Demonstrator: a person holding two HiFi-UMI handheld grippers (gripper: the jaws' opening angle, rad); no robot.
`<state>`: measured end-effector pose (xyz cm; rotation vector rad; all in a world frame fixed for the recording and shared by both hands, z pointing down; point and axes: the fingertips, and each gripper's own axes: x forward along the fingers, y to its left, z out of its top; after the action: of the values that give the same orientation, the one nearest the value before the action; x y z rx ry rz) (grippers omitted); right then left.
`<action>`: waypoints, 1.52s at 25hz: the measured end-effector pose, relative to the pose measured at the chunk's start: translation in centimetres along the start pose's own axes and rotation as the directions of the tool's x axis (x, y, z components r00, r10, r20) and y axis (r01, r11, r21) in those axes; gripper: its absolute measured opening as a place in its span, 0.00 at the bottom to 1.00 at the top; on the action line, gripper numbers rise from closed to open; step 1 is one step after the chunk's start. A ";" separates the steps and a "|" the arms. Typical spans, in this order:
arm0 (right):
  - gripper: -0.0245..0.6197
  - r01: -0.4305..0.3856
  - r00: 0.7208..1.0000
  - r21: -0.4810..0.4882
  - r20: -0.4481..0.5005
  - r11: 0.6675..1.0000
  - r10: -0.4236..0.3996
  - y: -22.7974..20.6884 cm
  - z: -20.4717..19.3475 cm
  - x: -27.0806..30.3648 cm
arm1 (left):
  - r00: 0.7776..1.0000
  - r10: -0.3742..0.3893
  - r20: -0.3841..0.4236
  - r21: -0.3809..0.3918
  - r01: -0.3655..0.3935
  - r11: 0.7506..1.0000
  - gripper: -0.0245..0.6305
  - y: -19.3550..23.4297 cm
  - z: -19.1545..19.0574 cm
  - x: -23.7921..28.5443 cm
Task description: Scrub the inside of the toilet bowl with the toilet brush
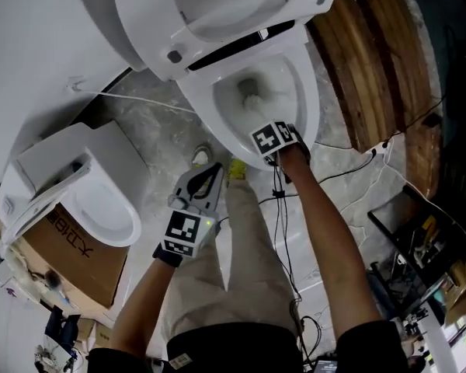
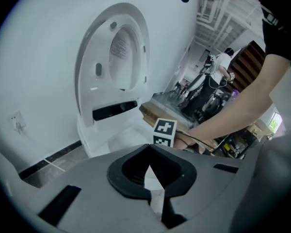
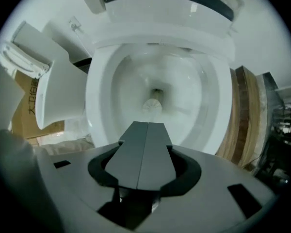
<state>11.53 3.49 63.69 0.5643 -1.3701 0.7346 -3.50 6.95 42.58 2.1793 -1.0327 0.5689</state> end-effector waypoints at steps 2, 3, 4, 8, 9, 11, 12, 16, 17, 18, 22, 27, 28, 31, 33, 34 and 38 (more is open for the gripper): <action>0.30 -0.041 0.999 0.080 0.015 0.996 0.040 1.1 -2.2 -2.6 | 1.000 -0.011 -0.009 0.038 0.011 0.999 0.06 -0.7 1.6 -2.1; 0.30 -0.048 0.999 0.119 0.030 0.992 0.045 1.4 -3.3 -4.0 | 1.000 -0.016 -0.007 0.058 0.016 0.998 0.06 -1.1 2.7 -3.4; 0.30 -0.042 0.998 0.158 0.049 0.987 0.035 1.6 -4.5 -5.7 | 1.000 -0.018 -0.001 0.077 0.018 0.997 0.06 -1.4 4.0 -4.8; 0.30 -0.028 0.993 0.396 0.118 0.918 -0.021 2.4 -9.9 -13.0 | 0.999 -0.019 0.027 0.144 0.015 0.989 0.06 -2.6 8.8 -10.5; 0.30 -0.093 0.985 0.473 0.169 0.876 0.014 3.6 -10.6 -14.6 | 0.999 -0.020 0.035 0.165 0.014 0.986 0.06 -2.9 9.9 -11.8; 0.30 -0.210 0.960 0.582 0.276 0.786 0.052 5.8 -11.7 -18.2 | 0.998 -0.026 0.053 0.203 0.015 0.979 0.06 -3.3 11.9 -14.3; 0.30 -0.247 0.947 0.612 0.317 0.751 0.053 6.7 -12.3 -20.1 | 0.998 -0.030 0.062 0.218 0.016 0.976 0.07 -3.6 12.8 -15.4; 0.31 -0.333 0.915 0.649 0.398 0.684 0.067 10.0 -15.2 -26.6 | 0.994 -0.048 0.099 0.230 0.024 0.973 0.06 -4.4 15.4 -19.0; 0.31 -0.345 0.909 0.648 0.412 0.679 0.069 10.8 -15.8 -27.9 | 0.993 -0.049 0.106 0.230 0.024 0.973 0.06 -4.5 15.7 -19.9; 0.31 -0.349 0.903 0.643 0.426 0.681 0.060 11.6 -16.3 -29.2 | 0.992 -0.052 0.113 0.232 0.024 0.972 0.06 -4.6 16.1 -20.8; 0.31 -0.301 0.878 0.628 0.476 0.718 -0.049 12.7 -18.2 -34.1 | 0.986 -0.059 0.156 0.266 0.016 0.964 0.07 -5.0 18.1 -23.9; 0.31 -0.248 0.852 0.642 0.500 0.726 -0.151 12.9 -20.0 -38.6 | 0.981 -0.062 0.184 0.285 0.007 0.958 0.06 -5.7 19.4 -26.1; 0.31 -0.241 0.843 0.637 0.511 0.732 -0.166 13.0 -20.0 -39.5 | 0.980 -0.061 0.188 0.296 0.003 0.955 0.06 -5.8 19.5 -26.3; 0.31 -0.214 0.816 0.620 0.539 0.755 -0.211 13.0 -19.9 -42.0 | 0.975 -0.046 0.216 0.310 -0.024 0.950 0.06 -6.0 20.7 -26.8; 0.31 -0.196 0.804 0.608 0.549 0.769 -0.229 13.1 -20.2 -43.4 | 0.967 -0.053 0.248 0.309 -0.027 0.951 0.06 -7.1 21.6 -27.0; 0.31 -0.190 0.798 0.603 0.555 0.775 -0.235 13.1 -20.5 -44.0 | 0.964 -0.060 0.259 0.310 -0.024 0.950 0.06 -7.8 22.0 -27.2; 0.31 -0.199 0.759 0.608 0.592 0.769 -0.272 13.3 -21.2 -46.4 | 0.957 -0.102 0.271 0.352 0.000 0.936 0.06 -9.6 23.1 -27.8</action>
<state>13.61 21.54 14.20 1.5257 -1.7278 1.0378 -9.98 9.34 5.80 2.6561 -1.0827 0.4474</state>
